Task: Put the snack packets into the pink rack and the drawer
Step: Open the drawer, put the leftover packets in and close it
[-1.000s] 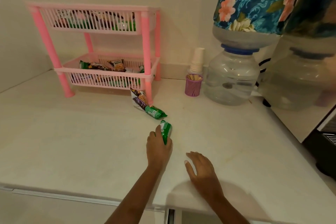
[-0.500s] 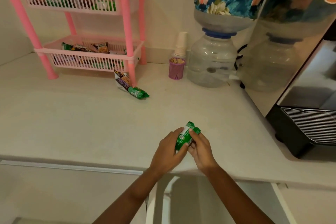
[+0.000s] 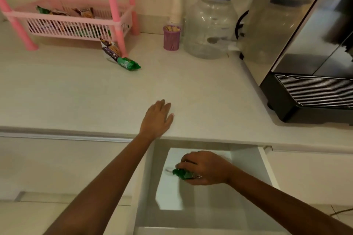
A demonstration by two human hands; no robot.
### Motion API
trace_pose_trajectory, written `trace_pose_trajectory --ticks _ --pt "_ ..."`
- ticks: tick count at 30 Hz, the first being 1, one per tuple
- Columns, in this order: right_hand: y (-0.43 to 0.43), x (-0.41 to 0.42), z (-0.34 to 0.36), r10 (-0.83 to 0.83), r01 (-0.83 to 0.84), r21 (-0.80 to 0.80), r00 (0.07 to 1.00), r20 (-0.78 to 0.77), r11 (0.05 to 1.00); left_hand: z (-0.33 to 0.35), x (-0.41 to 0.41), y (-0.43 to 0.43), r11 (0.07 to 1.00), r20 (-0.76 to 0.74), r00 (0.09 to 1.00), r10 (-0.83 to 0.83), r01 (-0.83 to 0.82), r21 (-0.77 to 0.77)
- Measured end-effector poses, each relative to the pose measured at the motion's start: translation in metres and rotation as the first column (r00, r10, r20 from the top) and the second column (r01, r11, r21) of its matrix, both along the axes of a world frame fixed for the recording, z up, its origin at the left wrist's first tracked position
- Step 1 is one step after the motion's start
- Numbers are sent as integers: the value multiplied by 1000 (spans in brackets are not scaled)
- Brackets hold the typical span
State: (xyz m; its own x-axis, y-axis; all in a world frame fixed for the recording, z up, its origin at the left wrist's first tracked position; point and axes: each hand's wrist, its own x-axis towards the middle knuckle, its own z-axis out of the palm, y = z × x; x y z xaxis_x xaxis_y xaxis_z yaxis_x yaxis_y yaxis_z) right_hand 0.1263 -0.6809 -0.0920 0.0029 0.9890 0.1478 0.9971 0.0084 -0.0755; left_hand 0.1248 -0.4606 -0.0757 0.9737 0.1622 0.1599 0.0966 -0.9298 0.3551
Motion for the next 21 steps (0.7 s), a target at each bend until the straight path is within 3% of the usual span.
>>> trace_pose_trajectory --ticks 2,4,6,15,21 --pt "-2 5 -29 -92 85 -295 996 -10 952 2 -1 0 1000 15 1000 4 -4 -18" --pt "-3 18 -58 -272 249 -527 962 36 813 3 -2 -1 999 33 999 20 -18 -47" --pt "-4 31 -79 -382 344 -628 921 80 698 2 -3 -1 998 54 998 32 -29 -62" --pt "-7 47 -141 -672 647 -574 710 212 502 -4 -1 -1 993 101 992 77 -68 -95" --pt "-21 48 -147 -650 641 -576 724 232 507 -4 -1 -1 992 90 992 85 -76 -100"
